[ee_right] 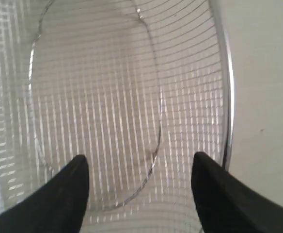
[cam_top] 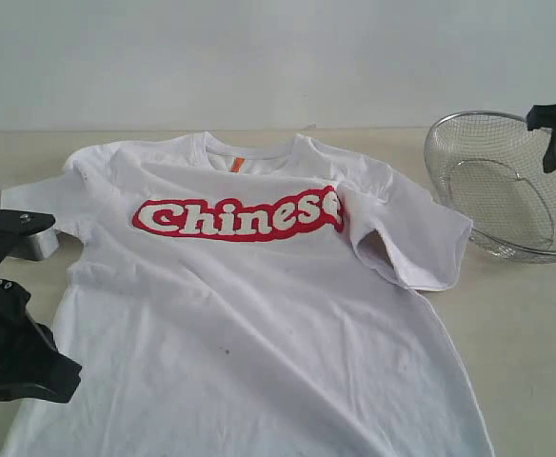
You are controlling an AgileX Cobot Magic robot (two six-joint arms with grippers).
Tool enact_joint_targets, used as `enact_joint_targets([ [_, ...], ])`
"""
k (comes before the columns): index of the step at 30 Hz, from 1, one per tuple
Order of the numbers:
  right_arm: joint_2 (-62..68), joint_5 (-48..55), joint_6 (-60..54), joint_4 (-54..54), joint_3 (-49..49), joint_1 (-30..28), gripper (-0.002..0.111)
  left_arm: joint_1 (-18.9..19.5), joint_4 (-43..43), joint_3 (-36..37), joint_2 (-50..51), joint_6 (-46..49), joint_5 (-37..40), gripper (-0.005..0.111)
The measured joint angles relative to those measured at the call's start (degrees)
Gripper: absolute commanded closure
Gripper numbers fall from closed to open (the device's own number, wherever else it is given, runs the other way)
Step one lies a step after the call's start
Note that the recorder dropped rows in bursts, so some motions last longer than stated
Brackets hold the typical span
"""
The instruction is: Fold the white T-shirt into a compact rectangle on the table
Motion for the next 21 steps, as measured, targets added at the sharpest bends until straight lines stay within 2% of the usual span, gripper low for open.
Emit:
enact_joint_targets([
  [6,9.53,1.77,0.00,-0.59,-9.23,-2.57,0.053,0.00,-0.22,0.00,0.00,0.00,-0.86,0.102],
  [21,12.73,-0.38,0.00,-4.32,-11.80,-2.82,0.053,0.00,-0.93,0.00,0.00,0.00,-2.15,0.102],
])
